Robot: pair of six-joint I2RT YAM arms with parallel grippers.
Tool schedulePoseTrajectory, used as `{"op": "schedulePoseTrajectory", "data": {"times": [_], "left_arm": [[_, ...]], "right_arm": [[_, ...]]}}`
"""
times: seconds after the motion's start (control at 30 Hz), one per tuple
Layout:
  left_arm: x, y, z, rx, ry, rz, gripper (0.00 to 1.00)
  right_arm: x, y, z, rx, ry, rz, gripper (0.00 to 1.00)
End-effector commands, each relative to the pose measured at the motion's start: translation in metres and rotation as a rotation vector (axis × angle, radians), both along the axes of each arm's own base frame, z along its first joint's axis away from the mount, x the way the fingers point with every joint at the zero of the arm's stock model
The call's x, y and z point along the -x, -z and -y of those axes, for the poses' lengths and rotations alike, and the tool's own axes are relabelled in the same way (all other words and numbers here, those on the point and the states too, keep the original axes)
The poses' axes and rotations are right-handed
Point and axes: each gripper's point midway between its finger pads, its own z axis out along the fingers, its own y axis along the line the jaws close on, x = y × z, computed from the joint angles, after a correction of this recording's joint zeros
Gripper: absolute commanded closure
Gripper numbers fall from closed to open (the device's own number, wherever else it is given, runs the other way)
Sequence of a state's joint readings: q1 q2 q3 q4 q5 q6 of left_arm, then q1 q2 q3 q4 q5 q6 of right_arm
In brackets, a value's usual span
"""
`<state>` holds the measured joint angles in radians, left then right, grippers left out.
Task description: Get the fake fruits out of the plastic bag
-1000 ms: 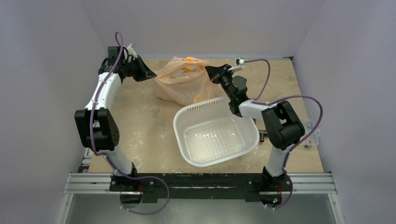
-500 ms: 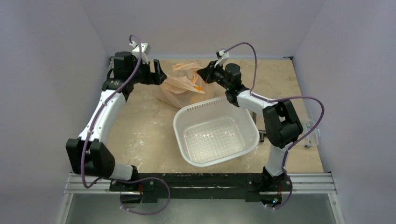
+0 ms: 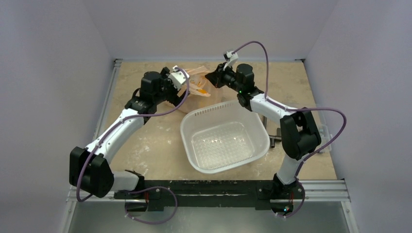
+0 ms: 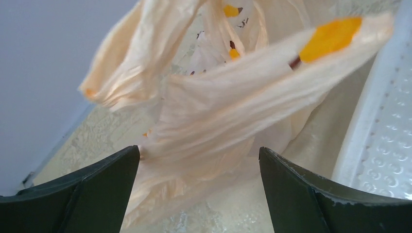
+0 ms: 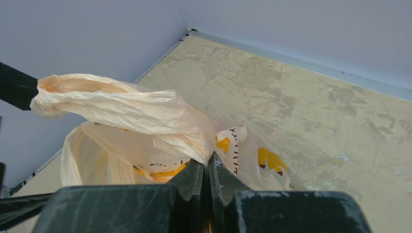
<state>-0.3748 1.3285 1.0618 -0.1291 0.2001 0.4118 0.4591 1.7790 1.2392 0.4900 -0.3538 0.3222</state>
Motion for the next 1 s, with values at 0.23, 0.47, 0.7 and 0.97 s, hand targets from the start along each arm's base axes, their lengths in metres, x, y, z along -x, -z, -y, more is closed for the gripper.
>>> {"op": "schedulePoseTrajectory", "data": {"times": [0.23,0.47,0.7,0.97], "left_arm": [[-0.055,-0.025,0.005,0.035,-0.257,0.046,0.84],[-0.048,-0.035,-0.011,0.911,-0.389,-0.27,1.0],[-0.059,-0.07,-0.024,1.29,-0.314,-0.328,1.0],[-0.077,-0.101,-0.015,1.387,-0.201,-0.439,1.0]], "right_arm": [[0.011,-0.032,0.004,-0.111,0.014,0.045,1.0],[0.021,-0.012,0.048,-0.628,0.285,-0.182,1.0],[0.007,-0.014,0.062,-0.879,0.287,-0.226,1.0],[-0.036,-0.021,0.065,-0.503,0.318,-0.154,1.0]]}}
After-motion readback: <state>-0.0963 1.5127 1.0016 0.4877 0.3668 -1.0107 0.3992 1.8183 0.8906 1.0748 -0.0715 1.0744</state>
